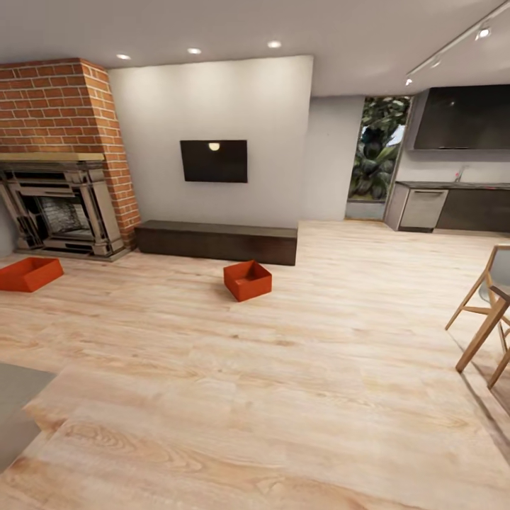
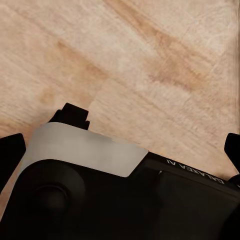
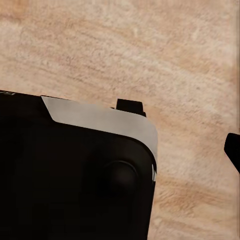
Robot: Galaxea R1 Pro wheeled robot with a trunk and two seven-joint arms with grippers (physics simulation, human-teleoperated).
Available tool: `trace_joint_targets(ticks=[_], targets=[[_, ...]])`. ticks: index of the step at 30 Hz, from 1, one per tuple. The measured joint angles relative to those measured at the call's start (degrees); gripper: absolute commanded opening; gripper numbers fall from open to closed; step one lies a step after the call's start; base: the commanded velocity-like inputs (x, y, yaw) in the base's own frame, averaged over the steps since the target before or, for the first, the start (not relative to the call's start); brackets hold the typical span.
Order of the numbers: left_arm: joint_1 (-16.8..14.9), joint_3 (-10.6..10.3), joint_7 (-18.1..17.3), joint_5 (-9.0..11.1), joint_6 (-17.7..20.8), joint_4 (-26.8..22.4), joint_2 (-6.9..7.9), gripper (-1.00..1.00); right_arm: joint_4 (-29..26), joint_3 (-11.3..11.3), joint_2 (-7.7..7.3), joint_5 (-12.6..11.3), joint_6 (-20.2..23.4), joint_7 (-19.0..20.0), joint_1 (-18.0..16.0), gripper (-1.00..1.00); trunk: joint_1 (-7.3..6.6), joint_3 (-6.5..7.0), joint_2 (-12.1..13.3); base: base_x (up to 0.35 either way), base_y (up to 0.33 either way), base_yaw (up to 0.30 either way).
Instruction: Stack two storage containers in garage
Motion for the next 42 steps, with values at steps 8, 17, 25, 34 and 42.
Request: trace_joint_targets(ticks=[8, 17, 25, 34, 42], targets=[[0.0, 0.01, 0.0, 0.0, 0.0, 0.0, 0.0, 1.0, -0.12, 0.0, -0.06, 0.0, 0.0, 0.0, 0.0, 1.0, 0.0, 0.0, 0.0, 0.342, 0.0, 0.0], [0.0, -0.02, 0.0, 0.02, 0.0, 0.0, 0.01, 1.0, -0.33, 0.01, -0.77, 0.07, 0.0, 0.0, 0.0, 1.0, 0.0, 0.0, 0.0, 0.342, 0.0, 0.0], [0.0, -0.01, 0.0, 0.03, 0.0, 0.0, 0.02, 1.0, -0.33, 0.08, -1.02, 0.1, 0.0, 0.0, 0.0, 1.0, 0.0, 0.0, 0.0, 0.342, 0.0, 0.0], [0.0, 0.03, 0.0, 0.0, 0.0, 0.0, 0.02, 1.0, -0.28, 0.08, -1.03, 0.1, 0.0, 0.0, 0.0, 1.0, 0.0, 0.0, 0.0, 0.342, 0.0, 0.0], [0.0, -0.03, 0.0, -0.01, 0.0, 0.0, 0.02, 1.0, -0.29, 0.08, -1.06, 0.1, 0.0, 0.0, 0.0, 1.0, 0.0, 0.0, 0.0, 0.342, 0.0, 0.0]])
